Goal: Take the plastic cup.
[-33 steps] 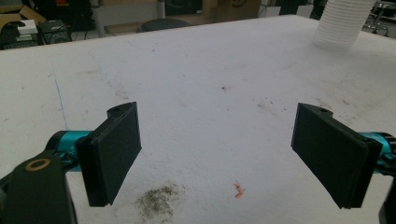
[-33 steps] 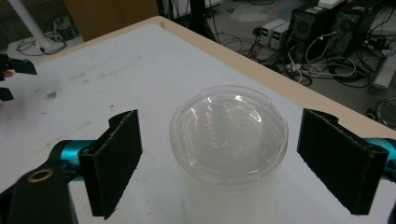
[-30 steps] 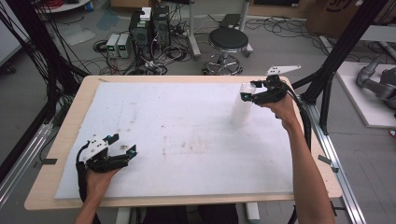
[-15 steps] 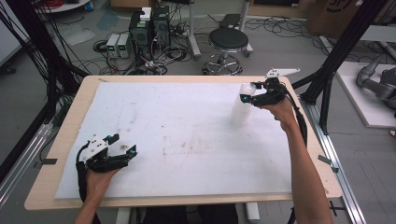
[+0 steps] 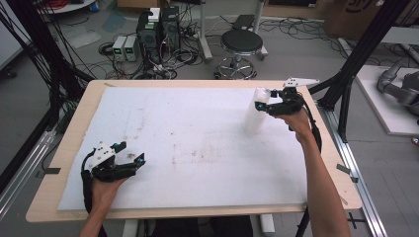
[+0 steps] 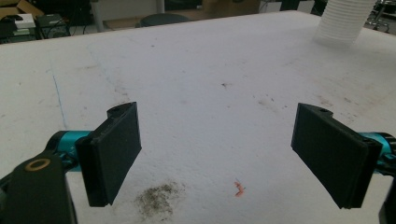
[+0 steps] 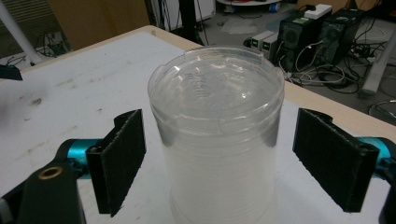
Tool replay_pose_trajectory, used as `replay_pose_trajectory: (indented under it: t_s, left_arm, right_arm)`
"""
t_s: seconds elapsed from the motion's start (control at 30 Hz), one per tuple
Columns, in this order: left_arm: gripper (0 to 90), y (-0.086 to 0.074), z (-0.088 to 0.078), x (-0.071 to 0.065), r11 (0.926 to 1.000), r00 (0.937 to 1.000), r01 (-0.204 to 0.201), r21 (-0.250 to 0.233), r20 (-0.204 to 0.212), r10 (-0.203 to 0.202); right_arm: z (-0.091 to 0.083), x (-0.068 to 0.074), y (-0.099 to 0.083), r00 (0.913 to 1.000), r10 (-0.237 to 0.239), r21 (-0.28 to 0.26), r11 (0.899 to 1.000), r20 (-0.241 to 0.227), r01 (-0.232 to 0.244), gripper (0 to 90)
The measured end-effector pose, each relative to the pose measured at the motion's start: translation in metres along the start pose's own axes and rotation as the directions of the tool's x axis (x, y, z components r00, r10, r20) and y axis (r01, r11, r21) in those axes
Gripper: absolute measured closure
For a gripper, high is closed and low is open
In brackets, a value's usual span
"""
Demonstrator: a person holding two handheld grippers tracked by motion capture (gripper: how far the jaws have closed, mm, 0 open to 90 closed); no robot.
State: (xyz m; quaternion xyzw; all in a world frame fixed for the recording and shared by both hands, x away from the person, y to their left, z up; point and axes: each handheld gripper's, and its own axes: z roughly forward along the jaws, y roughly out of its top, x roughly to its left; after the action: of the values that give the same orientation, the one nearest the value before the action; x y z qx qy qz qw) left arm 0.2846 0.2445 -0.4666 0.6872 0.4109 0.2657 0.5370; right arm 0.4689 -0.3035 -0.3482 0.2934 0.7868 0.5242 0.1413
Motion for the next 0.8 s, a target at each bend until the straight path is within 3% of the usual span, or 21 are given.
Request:
replay_pose_trajectory:
  t_s: [0.2,0.37,0.8]
  left_arm:
    - [15.7,-0.0003,-0.0005,-0.0005,1.0,1.0,0.001,-0.006,0.0,-0.001]
    - [15.7,-0.0003,-0.0005,-0.0004,1.0,1.0,0.002,-0.006,0.0,-0.002]
    - [15.7,-0.0002,-0.0004,-0.0005,1.0,1.0,0.002,-0.004,0.001,-0.002]
  right_arm:
    - [0.0021,0.0001,0.0002,0.9999,-0.009,-0.004,1.0,0.009,0.009,17.1]
    - [0.0036,0.0008,0.0006,0.9998,-0.017,0.009,1.0,0.004,0.017,25.2]
    - [0.0045,0.0023,0.0013,0.9996,-0.026,0.016,1.0,0.008,0.025,31.1]
